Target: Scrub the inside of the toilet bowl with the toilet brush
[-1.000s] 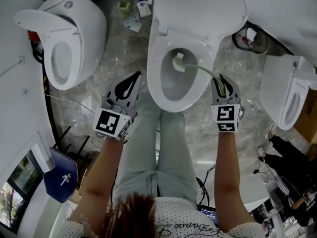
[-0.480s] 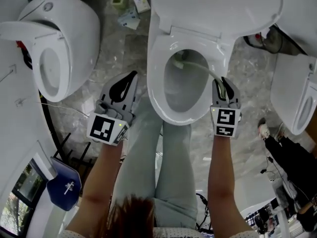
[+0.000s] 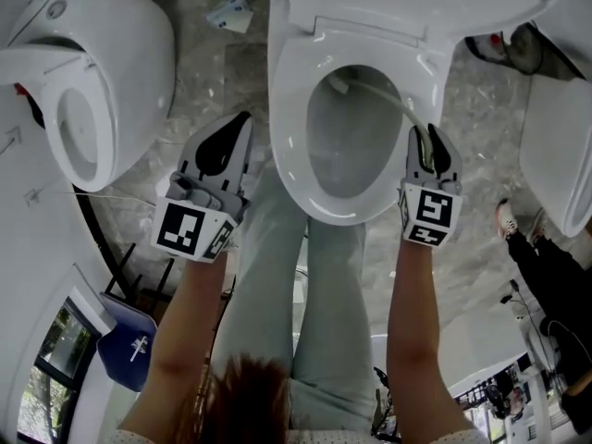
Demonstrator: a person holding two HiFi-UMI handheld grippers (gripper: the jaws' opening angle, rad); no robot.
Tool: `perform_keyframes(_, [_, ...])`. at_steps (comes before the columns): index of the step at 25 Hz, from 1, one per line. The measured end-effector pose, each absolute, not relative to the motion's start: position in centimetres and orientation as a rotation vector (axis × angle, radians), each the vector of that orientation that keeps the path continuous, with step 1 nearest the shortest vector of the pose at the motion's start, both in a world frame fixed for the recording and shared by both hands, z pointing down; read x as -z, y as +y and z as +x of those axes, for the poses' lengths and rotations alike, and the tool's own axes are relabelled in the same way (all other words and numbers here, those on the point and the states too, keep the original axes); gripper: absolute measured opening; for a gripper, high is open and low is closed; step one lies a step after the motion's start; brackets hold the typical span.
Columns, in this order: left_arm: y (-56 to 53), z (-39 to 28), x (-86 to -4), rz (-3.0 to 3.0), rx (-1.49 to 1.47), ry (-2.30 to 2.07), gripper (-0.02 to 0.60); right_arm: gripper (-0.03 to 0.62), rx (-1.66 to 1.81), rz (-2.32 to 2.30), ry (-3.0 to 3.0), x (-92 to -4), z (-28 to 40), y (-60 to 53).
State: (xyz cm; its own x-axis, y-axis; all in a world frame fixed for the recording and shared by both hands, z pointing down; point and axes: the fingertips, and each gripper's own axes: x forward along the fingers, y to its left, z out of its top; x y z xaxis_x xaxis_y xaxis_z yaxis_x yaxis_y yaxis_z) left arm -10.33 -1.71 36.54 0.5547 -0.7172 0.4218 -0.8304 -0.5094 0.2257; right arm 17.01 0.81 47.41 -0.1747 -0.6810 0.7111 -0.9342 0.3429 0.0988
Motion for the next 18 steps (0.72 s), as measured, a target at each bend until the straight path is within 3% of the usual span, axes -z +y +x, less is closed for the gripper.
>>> perform_keyframes(10, [-0.5,-10.0,-37.7,2.381,-0.406,-1.215,0.003,0.114,-0.538,1.377,-1.913,-50.0,15.3,3.6])
perform_keyframes(18, [-0.4,-9.0,-37.8,2.388,-0.400,-1.191,0.003,0.113,-0.396,1.203,-2.001,-48.7,13.2,4.1])
